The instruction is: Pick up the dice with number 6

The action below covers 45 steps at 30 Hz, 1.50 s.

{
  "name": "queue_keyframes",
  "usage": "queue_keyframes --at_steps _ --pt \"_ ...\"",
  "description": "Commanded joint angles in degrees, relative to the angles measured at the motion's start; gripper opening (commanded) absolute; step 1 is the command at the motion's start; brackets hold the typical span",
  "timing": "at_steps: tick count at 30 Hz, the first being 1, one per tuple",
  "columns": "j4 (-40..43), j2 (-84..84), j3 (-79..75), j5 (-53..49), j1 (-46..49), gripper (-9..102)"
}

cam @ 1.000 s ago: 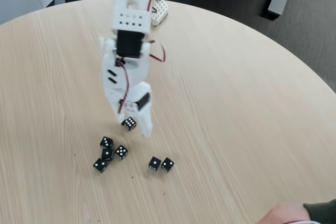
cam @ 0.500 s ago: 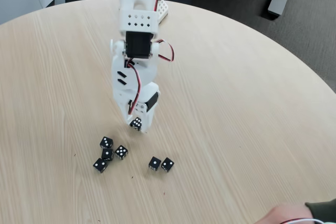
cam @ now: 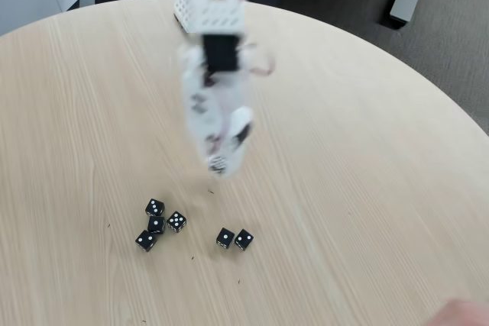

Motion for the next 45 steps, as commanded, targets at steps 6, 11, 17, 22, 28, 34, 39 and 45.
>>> queue_keyframes --at_steps 6,11,17,22,28,34,39,45 --pt "11.95 21.62 -0.44 -3.52 0.09 0" --pt "18.37 33.05 -0.44 -6.68 0.0 0" --pt "26.28 48.16 -0.35 -11.95 0.0 0" --pt "29.27 58.36 0.35 -17.14 0.0 0" --pt "28.74 66.71 14.94 -25.49 0.97 0" --pt "28.13 77.7 36.12 -31.73 1.05 0" --pt "20.3 84.11 47.81 -33.84 1.14 0" --pt "4.57 84.73 61.17 -37.53 1.14 0"
